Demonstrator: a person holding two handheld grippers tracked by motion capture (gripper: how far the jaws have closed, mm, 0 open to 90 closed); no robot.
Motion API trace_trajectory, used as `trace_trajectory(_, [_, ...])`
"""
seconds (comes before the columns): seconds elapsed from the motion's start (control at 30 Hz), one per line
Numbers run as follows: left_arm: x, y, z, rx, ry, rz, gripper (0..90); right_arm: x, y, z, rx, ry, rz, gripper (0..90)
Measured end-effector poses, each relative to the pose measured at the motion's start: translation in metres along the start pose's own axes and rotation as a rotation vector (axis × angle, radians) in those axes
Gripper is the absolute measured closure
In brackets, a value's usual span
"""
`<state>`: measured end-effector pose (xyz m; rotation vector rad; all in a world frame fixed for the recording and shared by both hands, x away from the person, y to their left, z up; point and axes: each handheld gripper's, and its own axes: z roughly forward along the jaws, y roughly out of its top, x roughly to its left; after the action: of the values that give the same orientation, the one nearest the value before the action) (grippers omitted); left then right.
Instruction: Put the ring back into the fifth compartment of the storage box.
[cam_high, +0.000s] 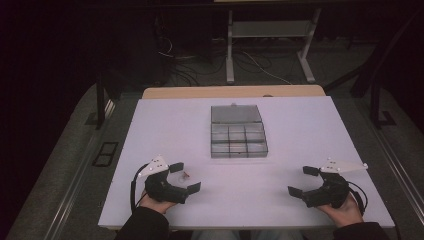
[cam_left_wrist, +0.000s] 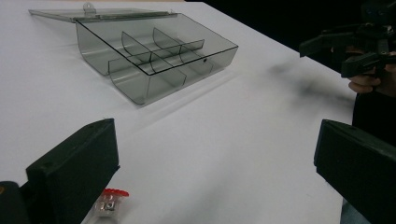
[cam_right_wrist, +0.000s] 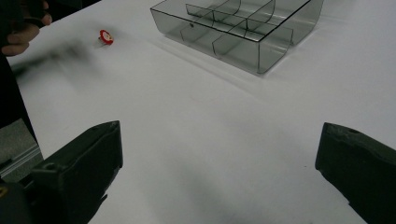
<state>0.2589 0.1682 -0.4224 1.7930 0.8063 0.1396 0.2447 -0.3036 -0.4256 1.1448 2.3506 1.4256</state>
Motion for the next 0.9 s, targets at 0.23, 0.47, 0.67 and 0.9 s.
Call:
trace_trajectory(0.23, [0.002, 0.006, -0.002, 0.044, 0.021, 0.014, 0.0, 0.000, 0.000, 0.000, -0.002, 0.001, 0.000, 0.4])
trace_trajectory(0.47, [0.006, 0.010, 0.001, 0.113, 0.041, 0.026, 0.0, 0.001, 0.000, -0.001, -0.006, -0.002, 0.001, 0.4])
trace_trajectory(0.67, [0.013, 0.010, 0.003, 0.155, 0.059, 0.020, 0.0, 0.000, 0.000, -0.002, -0.006, -0.005, -0.002, 0.3])
trace_trajectory(0.9, [0.021, 0.012, 0.006, 0.213, 0.082, 0.022, 0.0, 0.001, -0.001, -0.001, 0.000, -0.004, -0.002, 0.3])
